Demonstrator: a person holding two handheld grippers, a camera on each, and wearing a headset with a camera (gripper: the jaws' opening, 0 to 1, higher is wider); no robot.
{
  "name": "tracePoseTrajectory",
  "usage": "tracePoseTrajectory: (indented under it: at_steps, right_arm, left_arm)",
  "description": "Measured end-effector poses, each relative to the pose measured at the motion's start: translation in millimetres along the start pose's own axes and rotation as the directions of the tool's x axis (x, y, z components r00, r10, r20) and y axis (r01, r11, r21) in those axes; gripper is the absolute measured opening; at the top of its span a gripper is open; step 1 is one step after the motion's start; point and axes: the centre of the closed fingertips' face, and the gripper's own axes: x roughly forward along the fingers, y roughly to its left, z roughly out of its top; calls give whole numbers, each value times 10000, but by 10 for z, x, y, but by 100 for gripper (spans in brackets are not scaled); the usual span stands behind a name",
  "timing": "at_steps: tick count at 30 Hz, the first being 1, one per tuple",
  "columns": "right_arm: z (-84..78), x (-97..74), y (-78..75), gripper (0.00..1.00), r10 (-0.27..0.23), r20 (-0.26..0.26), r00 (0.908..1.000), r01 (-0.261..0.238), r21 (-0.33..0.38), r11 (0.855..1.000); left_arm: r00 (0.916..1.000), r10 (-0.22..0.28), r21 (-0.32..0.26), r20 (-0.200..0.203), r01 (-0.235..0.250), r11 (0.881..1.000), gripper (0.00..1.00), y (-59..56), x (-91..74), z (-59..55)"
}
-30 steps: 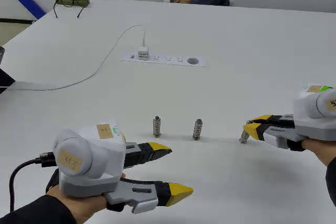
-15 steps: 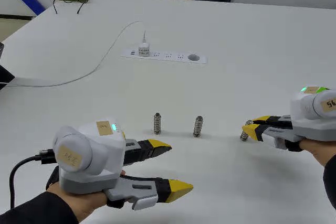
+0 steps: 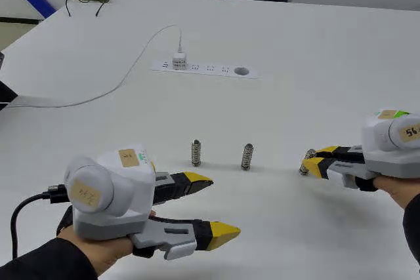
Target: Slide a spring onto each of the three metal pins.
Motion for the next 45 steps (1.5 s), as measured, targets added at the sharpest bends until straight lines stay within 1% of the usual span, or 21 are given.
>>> tracePoseTrajectory:
  at_steps: [10,15,22,31,38,45]
  right_arm:
    - [-10,-84,-42,21,-175,102,9998,175,-66,9998]
    - [-17,-145,-33,23,-235,137,9996,236,-113,9997]
    - [14,-209,21,25,-153,245,9996,158,-230,9996]
    - [49,-275,119,29,96,368,9993,-76,-535,9985]
    - [59,-329,156,31,277,474,9985,-244,-678,9974]
    - [82,-393,194,33,383,601,9975,-336,-777,9964]
  left_arm:
    - [9999,85,2,57,-85,10000,53,33,-15,18]
    - [9998,174,-34,69,-174,9998,53,65,-37,16]
    - [9995,313,-79,108,-312,9995,54,113,-65,23]
    - [9985,541,-150,103,-539,9984,55,178,-117,8]
    - [9966,815,-280,117,-811,9963,57,256,-176,-6]
    - [9947,1019,-367,139,-1014,9942,58,306,-222,-14]
